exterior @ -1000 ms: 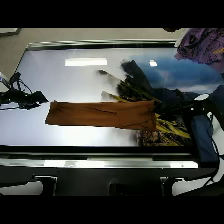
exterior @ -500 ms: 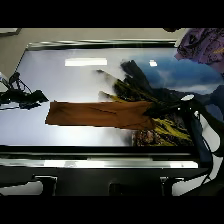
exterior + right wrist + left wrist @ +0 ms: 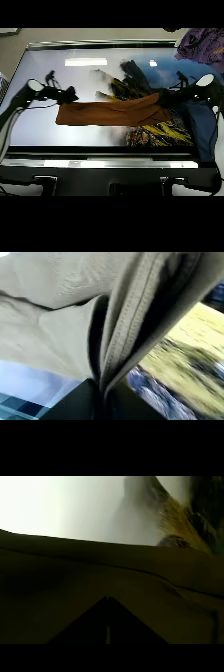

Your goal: Fold the clothes and pants, and hang the long-sleeved shirts on hangers.

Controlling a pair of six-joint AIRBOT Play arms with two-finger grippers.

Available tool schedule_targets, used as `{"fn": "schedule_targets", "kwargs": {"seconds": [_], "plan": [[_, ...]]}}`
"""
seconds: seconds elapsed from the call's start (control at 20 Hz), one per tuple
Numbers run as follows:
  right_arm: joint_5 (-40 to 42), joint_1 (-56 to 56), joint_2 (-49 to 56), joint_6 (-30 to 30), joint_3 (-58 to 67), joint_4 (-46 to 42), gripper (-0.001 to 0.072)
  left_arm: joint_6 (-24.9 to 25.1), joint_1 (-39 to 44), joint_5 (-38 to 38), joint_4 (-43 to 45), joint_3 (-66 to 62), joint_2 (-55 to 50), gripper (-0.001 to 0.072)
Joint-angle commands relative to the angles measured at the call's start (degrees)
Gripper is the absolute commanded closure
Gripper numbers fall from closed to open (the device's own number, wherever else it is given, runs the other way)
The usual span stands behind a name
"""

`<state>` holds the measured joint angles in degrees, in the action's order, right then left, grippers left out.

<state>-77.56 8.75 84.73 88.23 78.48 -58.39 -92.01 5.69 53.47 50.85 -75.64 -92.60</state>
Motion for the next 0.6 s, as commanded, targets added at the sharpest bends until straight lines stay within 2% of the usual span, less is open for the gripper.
{"fn": "schedule_targets", "kwargs": {"seconds": [0.0, 0.2, 0.5, 0.55], "plan": [[-5.7, -0.1, -3.4, 8.9, 7.2, -10.3, 0.069, 0.4, 13.1, -5.7, -10.4, -1.5, -6.3, 0.0695], [-10.1, -0.1, -5.0, 10.8, 14.3, -13.6, 0.069, -0.5, 24.9, -10.2, -18.1, -10.6, -15.0, 0.0696], [-16.0, -0.1, -5.8, 12.6, 20.7, -16.1, 0.069, -12.0, 35.6, -12.6, -19.1, -30.3, -30.3, 0.0696], [-16.9, -0.1, -6.1, 13.3, 21.2, -16.2, 0.069, -12.4, 36.6, -12.6, -20.7, -33.2, -32.5, 0.0696]]}}
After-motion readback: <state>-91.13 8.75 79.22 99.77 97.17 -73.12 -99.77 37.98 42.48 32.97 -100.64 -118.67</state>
